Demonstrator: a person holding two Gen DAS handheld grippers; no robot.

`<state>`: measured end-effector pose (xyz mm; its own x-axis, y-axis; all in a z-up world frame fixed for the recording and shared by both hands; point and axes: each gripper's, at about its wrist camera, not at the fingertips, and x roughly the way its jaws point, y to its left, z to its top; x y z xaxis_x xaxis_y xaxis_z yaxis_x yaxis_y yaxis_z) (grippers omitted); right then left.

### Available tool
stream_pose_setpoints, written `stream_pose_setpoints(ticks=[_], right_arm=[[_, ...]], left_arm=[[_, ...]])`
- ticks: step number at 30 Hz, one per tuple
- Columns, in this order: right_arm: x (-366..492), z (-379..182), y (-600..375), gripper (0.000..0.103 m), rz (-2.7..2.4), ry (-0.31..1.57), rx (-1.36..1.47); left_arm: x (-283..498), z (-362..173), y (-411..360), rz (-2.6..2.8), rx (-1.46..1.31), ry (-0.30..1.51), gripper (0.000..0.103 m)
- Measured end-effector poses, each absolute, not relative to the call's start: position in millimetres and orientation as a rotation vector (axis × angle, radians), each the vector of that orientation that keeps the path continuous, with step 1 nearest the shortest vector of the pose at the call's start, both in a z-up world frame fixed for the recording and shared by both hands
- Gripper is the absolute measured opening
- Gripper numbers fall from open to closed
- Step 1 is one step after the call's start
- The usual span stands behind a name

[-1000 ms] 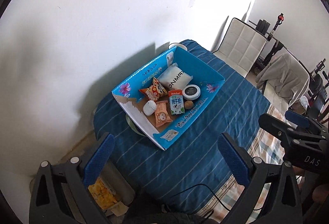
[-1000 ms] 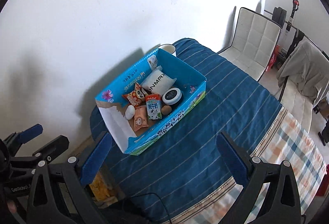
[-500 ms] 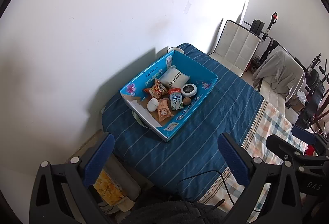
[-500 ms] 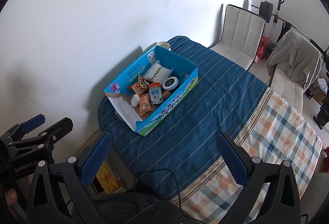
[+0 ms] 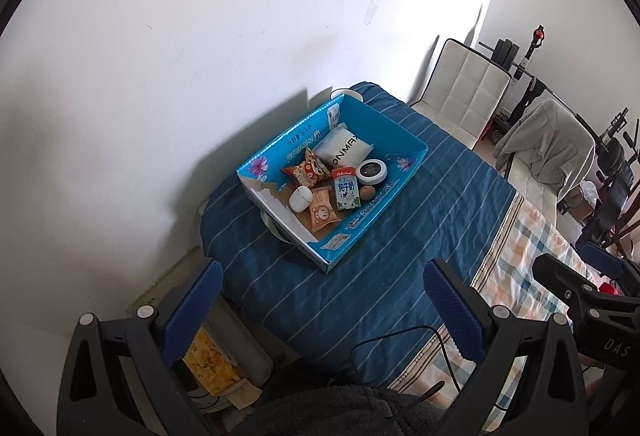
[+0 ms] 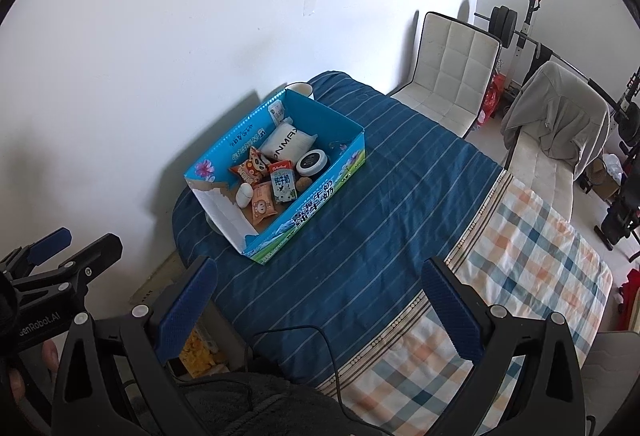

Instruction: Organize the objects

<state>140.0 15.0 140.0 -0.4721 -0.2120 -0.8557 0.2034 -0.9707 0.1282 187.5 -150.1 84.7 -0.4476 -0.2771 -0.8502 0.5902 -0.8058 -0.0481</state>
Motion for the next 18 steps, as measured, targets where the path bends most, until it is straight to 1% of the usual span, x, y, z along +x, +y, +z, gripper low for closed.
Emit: stream_pose_setpoints(ticks=[9, 18], right_arm=[[138.2, 147.8, 18.7, 0.103, -2.528, -0.014, 1.441], [133.3, 150.4, 13.4, 0.103, -2.532, 0.023, 1.428]], left_arm=[[191.4, 87.4, -156.7, -2.269, 1.219, 0.485, 0.103], [190.3, 90.0, -157.9, -2.281, 1.223, 0.485, 0.103]])
